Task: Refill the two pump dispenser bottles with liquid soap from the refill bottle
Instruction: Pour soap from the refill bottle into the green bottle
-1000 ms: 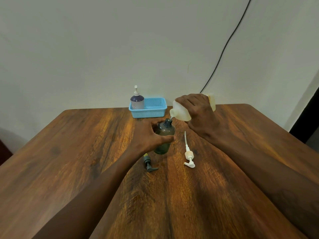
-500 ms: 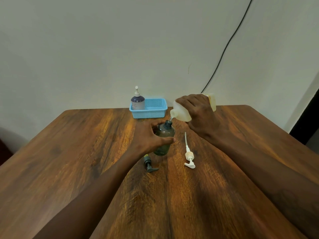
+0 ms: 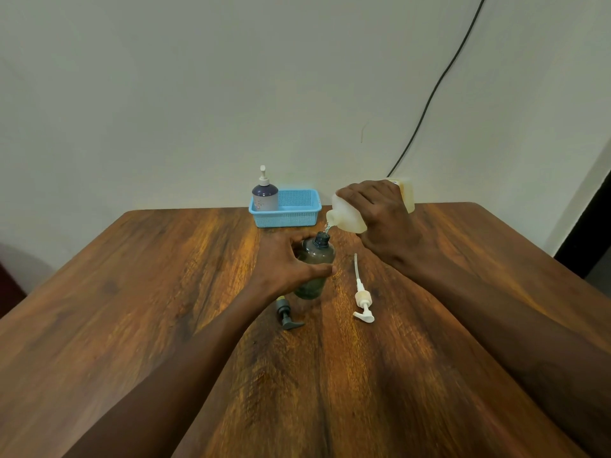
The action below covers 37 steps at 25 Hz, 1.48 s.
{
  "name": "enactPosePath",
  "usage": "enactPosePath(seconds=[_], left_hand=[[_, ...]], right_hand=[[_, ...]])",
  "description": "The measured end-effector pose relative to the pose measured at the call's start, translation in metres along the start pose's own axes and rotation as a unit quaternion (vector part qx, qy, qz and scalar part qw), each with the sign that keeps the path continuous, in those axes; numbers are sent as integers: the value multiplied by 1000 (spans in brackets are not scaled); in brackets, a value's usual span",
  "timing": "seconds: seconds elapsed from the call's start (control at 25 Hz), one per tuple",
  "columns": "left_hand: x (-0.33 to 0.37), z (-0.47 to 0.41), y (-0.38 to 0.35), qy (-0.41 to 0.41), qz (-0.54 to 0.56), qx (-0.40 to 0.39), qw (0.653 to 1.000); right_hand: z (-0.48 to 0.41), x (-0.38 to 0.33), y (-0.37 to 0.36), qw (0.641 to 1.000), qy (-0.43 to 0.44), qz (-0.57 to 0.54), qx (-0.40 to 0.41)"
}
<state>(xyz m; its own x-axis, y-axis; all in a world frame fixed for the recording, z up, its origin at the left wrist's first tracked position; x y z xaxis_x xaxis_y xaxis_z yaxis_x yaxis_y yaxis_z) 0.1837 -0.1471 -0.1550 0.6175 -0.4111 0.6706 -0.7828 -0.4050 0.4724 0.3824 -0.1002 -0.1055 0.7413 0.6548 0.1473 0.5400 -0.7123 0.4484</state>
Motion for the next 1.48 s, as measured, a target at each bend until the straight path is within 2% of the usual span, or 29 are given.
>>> enactPosePath(seconds=[1.48], left_hand=[[0,4,2,-3,-9,6,1000]], right_hand=[[-2,-3,3,1000,14,10,-18]])
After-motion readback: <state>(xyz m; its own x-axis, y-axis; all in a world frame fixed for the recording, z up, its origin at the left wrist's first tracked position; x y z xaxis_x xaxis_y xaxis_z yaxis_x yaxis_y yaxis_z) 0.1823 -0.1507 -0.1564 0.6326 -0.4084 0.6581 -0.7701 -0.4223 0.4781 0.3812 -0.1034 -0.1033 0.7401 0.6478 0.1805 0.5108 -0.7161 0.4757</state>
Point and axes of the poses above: each hand's wrist, its own z-axis away from the middle knuckle, its own y-axis out of the back of the hand, x = y × z, the point moved 3 cm from there along -z, towards the middle knuckle, and after that the axes turned 11 degrees about x, right-handed, at the moved point
